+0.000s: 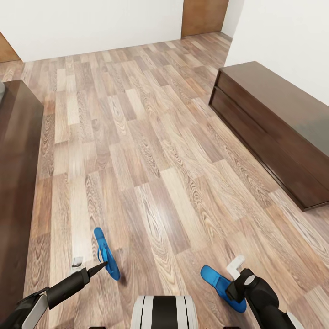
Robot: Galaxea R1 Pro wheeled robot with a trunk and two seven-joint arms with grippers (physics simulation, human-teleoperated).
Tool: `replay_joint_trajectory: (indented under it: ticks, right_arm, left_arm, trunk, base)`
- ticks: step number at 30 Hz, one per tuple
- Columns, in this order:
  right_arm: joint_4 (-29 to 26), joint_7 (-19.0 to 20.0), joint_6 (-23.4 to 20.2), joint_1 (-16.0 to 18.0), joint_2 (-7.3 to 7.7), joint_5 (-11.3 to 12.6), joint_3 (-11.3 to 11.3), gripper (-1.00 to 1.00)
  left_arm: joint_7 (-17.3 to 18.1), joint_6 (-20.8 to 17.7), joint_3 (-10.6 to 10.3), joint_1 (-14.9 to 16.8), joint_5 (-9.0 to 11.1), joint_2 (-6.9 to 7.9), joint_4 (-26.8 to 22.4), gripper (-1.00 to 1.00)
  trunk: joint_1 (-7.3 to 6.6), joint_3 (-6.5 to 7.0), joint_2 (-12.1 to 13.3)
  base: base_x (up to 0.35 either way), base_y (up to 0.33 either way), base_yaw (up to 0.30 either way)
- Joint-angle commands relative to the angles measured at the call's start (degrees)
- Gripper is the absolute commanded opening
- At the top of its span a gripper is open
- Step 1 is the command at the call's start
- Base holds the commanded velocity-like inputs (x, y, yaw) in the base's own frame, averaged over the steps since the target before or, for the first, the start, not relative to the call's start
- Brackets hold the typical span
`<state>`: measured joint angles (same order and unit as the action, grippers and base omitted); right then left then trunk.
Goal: In the bedroom, move the book from the bed onto either nightstand, and place the two sandals side by side next to the bed.
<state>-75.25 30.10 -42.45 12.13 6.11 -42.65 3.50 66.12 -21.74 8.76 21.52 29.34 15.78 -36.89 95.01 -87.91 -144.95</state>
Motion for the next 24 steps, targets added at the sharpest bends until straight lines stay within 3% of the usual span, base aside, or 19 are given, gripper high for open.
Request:
replay_joint_trajectory:
  ticks: [1,21,24]
  right_arm:
    - [-0.1,0.5,-0.2,0.0,0.04,-0.6,0.1,1.0]
    - [-0.3,0.8,-0.4,0.0,0.14,-0.3,-0.3,1.0]
    - [-0.4,0.8,-0.4,0.0,0.13,-0.2,-0.4,1.0]
  left_arm:
    - [-0.1,-0.4,0.0,0.0,0.2,0.0,0.0,-1.0]
    - [-0.1,-0.4,0.0,0.0,0.2,-0.04,0.0,-1.0]
    - [-0.1,-0.4,0.0,0.0,0.2,-0.04,0.0,-1.0]
  trunk:
    - [0.01,-0.26,0.0]
    - [0.53,-4.69,-0.3]
    - [0.53,-4.69,-0.3]
  base:
    - [0.0,0.0,0.0]
    - [0.0,0.0,0.0]
    - [0.0,0.0,0.0]
